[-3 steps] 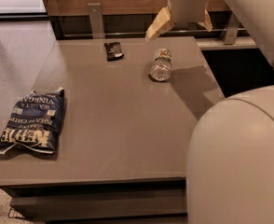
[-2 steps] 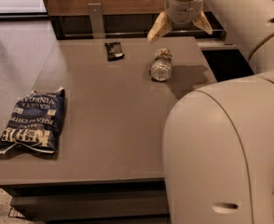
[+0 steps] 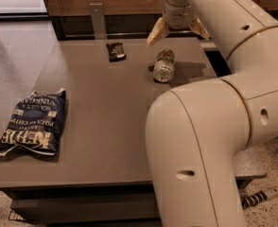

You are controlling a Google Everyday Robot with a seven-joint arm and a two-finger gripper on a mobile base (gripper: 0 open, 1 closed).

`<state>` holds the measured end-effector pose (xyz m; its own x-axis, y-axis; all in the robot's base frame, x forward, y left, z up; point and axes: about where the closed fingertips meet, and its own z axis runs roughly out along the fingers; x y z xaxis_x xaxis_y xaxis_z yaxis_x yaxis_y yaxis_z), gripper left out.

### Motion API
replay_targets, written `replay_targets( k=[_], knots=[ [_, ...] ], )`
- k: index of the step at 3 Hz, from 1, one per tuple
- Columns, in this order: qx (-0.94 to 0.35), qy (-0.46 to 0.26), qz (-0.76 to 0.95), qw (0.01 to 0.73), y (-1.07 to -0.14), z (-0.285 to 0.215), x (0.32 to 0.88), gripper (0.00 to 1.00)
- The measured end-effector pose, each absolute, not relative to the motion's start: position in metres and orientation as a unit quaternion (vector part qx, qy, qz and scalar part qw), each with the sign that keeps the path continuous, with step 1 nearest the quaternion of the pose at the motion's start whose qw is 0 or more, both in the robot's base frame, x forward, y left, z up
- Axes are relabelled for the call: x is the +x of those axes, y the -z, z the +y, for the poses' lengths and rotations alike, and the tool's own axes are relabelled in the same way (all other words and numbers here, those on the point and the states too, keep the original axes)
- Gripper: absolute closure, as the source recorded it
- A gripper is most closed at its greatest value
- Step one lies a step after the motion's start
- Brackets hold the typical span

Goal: Place 7up can upright

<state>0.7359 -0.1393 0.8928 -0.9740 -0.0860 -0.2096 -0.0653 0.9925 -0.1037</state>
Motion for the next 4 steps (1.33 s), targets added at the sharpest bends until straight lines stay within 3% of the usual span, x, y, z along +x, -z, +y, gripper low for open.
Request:
replay_targets(
  k=[4],
  knots=[
    [-0.001, 0.016, 0.997, 0.070, -0.872, -0.124, 0.728, 0.00]
  ],
)
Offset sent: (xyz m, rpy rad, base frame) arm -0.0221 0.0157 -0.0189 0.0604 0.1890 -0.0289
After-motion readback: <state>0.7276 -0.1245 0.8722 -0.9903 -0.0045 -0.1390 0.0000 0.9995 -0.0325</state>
